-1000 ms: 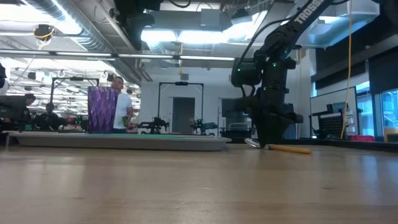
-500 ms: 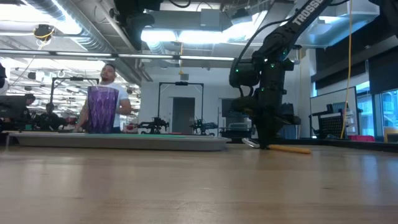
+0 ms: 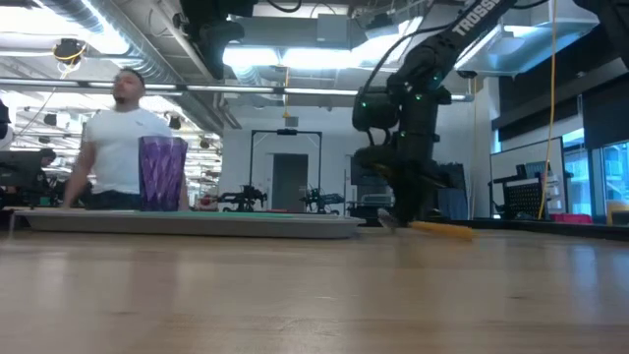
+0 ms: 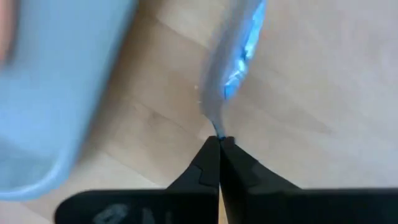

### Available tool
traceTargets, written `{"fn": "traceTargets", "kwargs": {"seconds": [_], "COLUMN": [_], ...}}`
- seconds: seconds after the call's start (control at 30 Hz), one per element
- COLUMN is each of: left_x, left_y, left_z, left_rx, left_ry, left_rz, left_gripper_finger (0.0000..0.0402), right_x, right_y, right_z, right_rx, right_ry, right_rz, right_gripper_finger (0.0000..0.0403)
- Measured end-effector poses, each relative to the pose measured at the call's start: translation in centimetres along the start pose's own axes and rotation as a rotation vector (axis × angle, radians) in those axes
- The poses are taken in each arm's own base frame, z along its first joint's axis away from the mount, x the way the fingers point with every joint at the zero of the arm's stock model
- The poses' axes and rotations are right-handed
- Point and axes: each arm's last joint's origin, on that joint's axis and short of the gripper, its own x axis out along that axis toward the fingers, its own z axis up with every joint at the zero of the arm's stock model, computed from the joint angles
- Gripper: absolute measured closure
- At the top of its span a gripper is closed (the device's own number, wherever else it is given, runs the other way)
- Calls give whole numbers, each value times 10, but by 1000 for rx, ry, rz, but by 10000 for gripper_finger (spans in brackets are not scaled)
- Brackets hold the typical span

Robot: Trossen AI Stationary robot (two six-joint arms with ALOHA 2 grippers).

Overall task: Pick and place plate/cup/fork/spoon on tray
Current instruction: Put the orange spoon on the right side of the light orange fork

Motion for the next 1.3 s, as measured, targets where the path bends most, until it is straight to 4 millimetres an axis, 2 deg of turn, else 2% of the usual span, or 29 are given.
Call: {"fn": "traceTargets", "kwargs": {"seconds": [0.5,0.83,1.3], "left_x": [0,0,0], "left_y": [0,0,0], "left_z": [0,0,0], "left_rx": [2,50,51], "left_ry": [0,0,0], "left_rz": [0,0,0], "left_gripper_finger": [351,351,351], "right_x": [-19,-38,-10], "right_y": [12,27,49], "right_z": [12,29,69], "right_rx": [-12,-13,14], "right_ry": [-41,-137,-163], "right_rz": [40,68,112], "right_gripper_finger": [403,403,403]}}
